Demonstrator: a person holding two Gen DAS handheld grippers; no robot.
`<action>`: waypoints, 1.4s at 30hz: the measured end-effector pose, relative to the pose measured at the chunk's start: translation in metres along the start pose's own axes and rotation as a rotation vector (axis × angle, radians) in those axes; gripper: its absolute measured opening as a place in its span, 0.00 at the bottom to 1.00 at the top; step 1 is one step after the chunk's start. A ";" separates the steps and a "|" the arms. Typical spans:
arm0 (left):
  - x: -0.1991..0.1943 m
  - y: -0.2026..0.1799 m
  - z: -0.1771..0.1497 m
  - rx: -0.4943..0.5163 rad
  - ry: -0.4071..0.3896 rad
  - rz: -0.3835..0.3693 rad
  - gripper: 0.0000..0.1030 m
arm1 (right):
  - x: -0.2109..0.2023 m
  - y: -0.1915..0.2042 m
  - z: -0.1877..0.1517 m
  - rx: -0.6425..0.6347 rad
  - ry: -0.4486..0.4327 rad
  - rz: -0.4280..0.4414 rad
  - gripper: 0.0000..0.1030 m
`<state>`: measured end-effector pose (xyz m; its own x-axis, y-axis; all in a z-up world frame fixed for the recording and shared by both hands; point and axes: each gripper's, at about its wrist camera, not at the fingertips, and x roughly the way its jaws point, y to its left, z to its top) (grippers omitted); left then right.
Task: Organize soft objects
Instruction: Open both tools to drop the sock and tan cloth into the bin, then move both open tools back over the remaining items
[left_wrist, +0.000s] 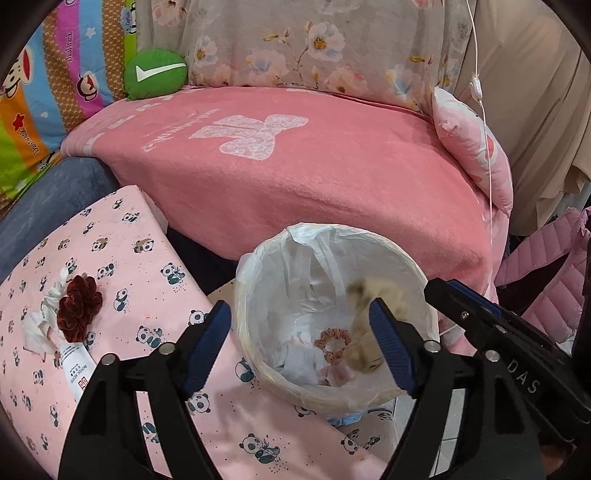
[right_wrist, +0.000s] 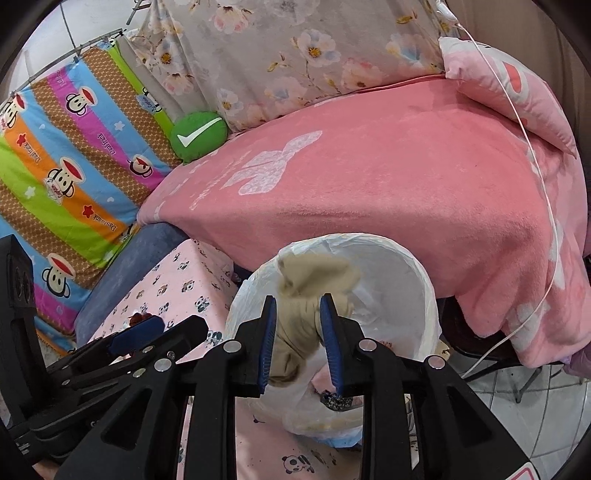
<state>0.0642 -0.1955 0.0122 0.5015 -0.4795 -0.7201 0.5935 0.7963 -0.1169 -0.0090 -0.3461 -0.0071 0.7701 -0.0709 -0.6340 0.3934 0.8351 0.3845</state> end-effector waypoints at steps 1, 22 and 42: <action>0.000 0.001 0.000 -0.004 0.001 0.008 0.76 | 0.001 0.000 0.001 0.003 0.001 -0.005 0.27; -0.026 0.072 -0.022 -0.171 -0.012 0.121 0.76 | 0.008 0.053 -0.015 -0.101 0.051 0.052 0.30; -0.034 0.193 -0.073 -0.401 0.044 0.287 0.76 | 0.041 0.147 -0.049 -0.247 0.153 0.132 0.31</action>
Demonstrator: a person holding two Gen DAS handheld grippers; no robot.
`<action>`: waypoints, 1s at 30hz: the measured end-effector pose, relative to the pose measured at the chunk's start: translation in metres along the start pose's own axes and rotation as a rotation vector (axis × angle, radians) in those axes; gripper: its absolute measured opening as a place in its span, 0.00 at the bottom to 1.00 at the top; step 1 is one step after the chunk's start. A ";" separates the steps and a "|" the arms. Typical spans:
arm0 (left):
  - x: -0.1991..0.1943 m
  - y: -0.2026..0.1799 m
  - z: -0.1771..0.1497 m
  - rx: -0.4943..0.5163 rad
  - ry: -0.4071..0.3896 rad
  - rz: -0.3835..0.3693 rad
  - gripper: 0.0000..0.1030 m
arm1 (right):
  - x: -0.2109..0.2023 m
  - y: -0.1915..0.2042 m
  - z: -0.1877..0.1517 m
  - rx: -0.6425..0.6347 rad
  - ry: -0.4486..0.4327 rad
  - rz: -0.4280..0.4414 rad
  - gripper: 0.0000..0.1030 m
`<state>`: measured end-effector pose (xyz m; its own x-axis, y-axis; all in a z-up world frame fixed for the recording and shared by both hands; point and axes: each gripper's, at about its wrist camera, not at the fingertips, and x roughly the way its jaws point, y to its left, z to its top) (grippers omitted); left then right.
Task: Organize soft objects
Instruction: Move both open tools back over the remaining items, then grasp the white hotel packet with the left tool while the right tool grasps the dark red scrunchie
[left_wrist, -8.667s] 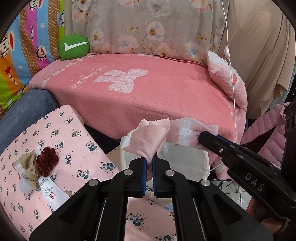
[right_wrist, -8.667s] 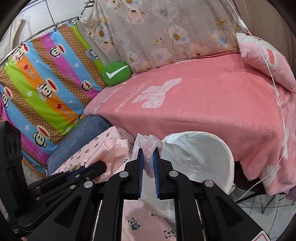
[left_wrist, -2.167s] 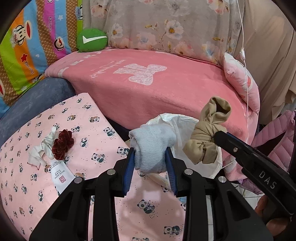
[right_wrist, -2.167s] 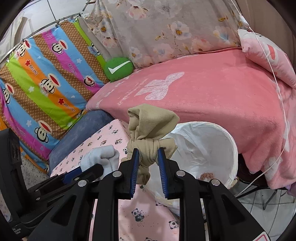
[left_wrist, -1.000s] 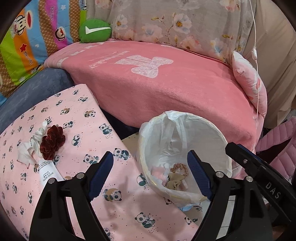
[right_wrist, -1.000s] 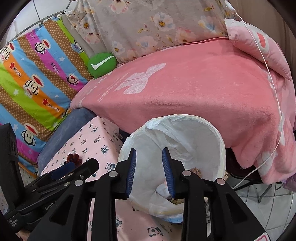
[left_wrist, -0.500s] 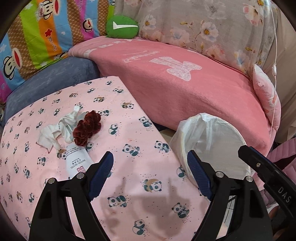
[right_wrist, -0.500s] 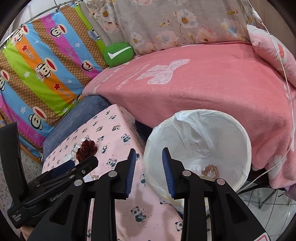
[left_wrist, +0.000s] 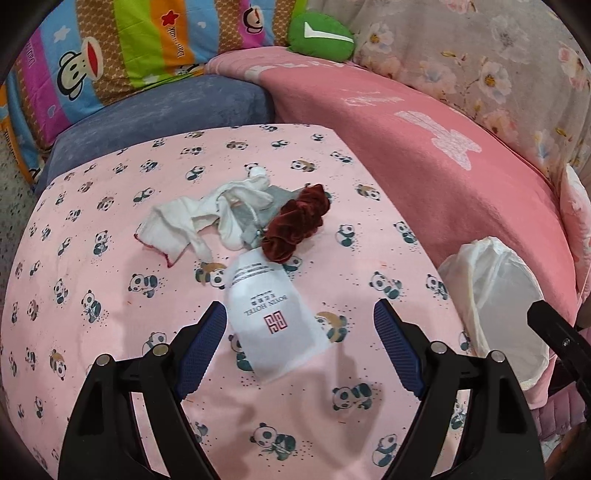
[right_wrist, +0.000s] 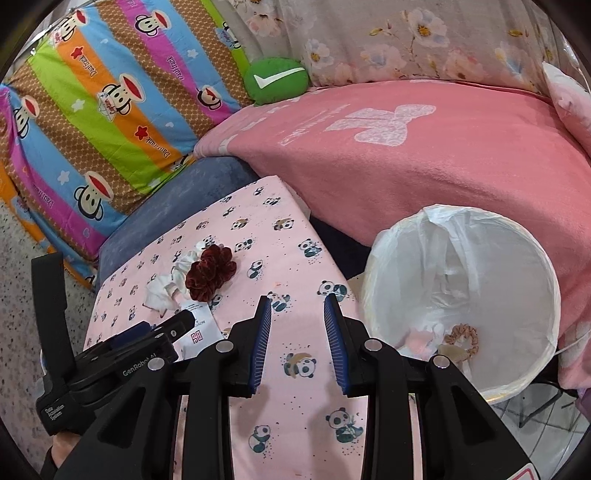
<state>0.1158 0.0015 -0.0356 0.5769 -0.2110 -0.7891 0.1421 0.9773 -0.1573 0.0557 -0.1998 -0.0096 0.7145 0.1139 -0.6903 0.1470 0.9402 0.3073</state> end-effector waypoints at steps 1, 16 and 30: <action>0.003 0.005 0.001 -0.009 0.005 0.006 0.76 | 0.005 0.007 -0.001 -0.007 0.006 0.005 0.31; 0.060 0.048 0.001 -0.111 0.113 -0.023 0.67 | 0.076 0.066 0.009 -0.075 0.093 0.054 0.31; 0.039 0.067 0.003 -0.114 0.089 -0.117 0.21 | 0.151 0.114 0.020 -0.104 0.176 0.125 0.31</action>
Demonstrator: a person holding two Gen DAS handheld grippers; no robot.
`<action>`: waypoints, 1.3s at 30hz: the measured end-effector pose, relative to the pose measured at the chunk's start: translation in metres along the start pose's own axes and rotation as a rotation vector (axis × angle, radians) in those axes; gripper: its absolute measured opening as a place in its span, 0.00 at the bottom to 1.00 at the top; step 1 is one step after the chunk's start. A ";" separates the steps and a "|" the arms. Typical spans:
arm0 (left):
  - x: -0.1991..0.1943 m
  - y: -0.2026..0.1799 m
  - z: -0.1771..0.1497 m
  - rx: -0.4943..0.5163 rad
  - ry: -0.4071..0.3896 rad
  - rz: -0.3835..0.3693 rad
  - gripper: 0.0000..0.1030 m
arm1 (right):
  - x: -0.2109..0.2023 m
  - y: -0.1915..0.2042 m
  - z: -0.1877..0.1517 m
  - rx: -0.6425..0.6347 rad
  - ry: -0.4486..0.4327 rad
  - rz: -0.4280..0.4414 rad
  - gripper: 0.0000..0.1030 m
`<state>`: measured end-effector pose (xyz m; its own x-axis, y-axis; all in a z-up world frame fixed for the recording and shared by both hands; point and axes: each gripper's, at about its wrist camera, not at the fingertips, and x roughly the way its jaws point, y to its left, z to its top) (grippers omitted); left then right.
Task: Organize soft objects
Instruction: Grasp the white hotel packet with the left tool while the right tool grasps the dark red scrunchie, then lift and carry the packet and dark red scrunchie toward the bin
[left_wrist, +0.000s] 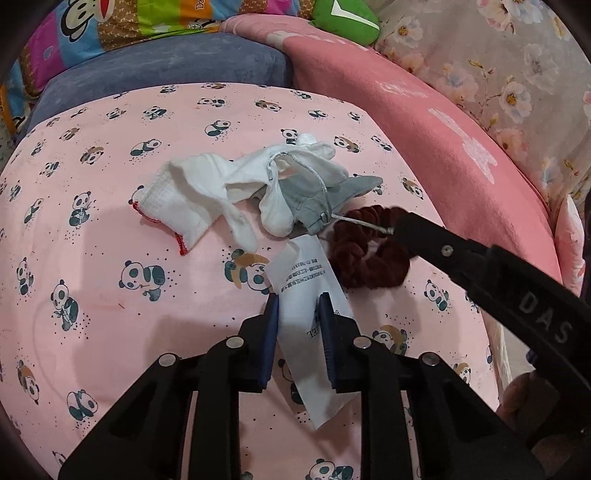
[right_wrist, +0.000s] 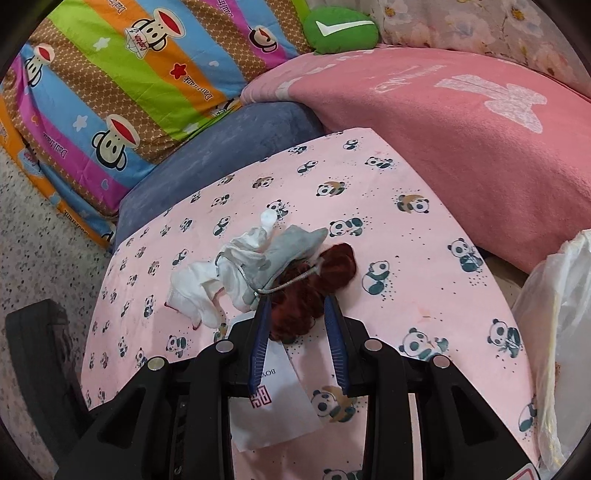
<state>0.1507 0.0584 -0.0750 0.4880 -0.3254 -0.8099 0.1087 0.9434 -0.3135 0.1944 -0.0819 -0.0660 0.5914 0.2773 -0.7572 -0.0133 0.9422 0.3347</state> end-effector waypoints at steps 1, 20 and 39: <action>0.000 0.002 0.000 -0.005 0.001 -0.001 0.21 | 0.004 0.001 0.001 0.002 0.007 0.003 0.31; 0.000 0.021 -0.003 -0.041 0.010 0.022 0.21 | 0.003 -0.025 -0.020 0.128 -0.039 -0.056 0.38; -0.021 -0.004 -0.006 -0.001 -0.027 0.014 0.21 | -0.034 -0.020 -0.020 0.075 -0.051 -0.044 0.13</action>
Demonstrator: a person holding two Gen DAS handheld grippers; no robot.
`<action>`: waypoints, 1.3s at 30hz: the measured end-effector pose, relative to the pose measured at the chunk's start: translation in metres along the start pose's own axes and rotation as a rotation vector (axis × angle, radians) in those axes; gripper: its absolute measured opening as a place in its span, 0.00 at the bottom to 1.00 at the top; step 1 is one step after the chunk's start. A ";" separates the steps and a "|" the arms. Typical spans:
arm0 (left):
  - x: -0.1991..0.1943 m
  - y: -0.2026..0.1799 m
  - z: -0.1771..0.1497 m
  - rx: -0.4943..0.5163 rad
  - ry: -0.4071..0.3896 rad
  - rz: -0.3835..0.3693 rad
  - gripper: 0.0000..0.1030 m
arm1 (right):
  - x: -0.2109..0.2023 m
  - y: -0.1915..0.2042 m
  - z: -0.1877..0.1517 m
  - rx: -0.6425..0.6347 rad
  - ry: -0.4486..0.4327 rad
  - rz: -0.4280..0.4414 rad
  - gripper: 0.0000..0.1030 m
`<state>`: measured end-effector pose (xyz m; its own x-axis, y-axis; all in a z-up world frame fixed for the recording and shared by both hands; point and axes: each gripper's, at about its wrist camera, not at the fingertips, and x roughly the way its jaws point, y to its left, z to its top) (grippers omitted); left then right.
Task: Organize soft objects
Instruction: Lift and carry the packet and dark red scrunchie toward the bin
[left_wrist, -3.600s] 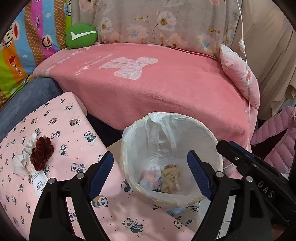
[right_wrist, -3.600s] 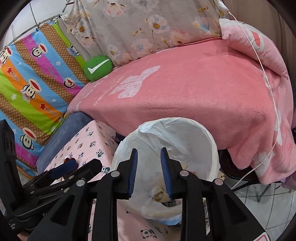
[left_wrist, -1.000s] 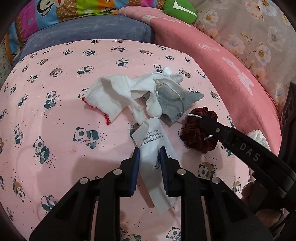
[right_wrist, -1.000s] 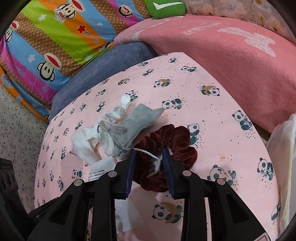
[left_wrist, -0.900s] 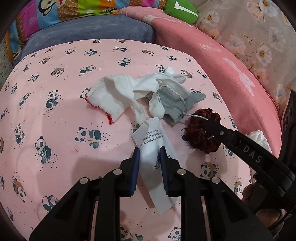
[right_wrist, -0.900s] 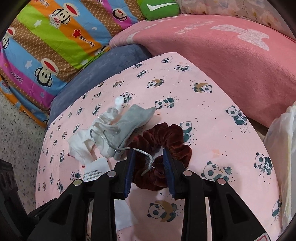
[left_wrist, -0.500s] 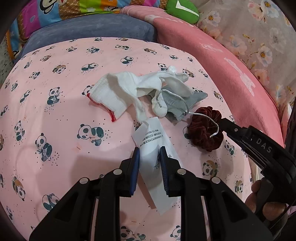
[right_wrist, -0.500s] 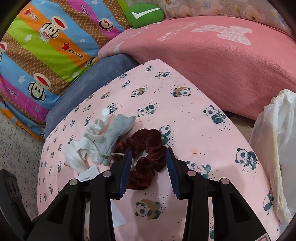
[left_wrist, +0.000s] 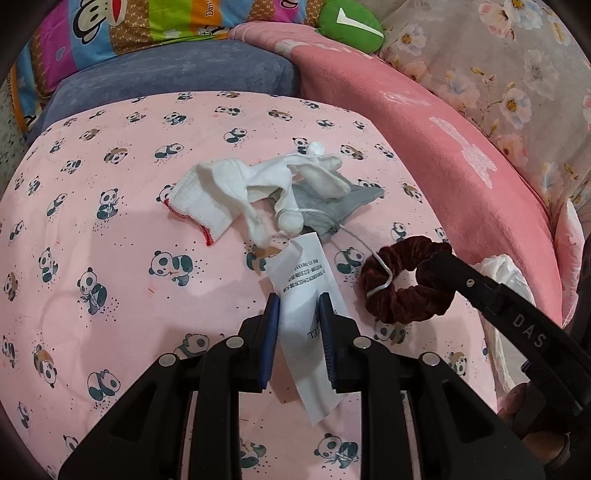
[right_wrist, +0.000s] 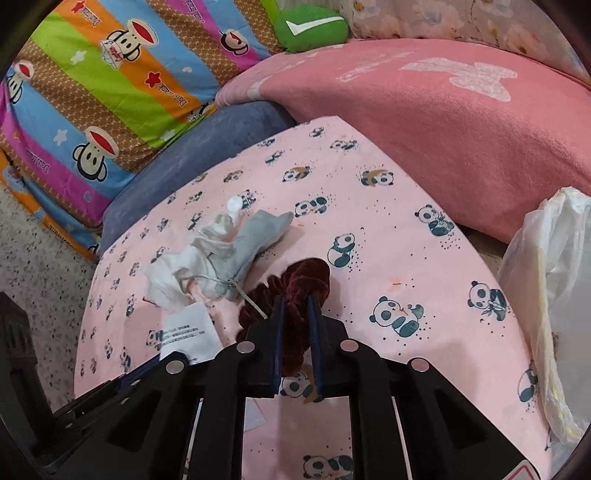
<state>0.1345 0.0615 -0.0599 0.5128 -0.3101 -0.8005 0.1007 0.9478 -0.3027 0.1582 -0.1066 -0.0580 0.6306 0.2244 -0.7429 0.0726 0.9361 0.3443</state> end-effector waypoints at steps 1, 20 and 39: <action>-0.003 -0.004 0.000 0.007 -0.006 -0.003 0.21 | -0.005 -0.002 -0.005 -0.002 -0.012 0.004 0.13; -0.079 -0.120 -0.003 0.243 -0.173 -0.102 0.21 | -0.177 -0.026 0.011 0.032 -0.330 0.024 0.13; -0.087 -0.217 -0.022 0.435 -0.198 -0.176 0.21 | -0.253 -0.121 0.004 0.168 -0.437 -0.060 0.13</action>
<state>0.0488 -0.1185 0.0642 0.6041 -0.4875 -0.6304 0.5240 0.8390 -0.1466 -0.0071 -0.2776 0.0901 0.8851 0.0028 -0.4653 0.2197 0.8790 0.4232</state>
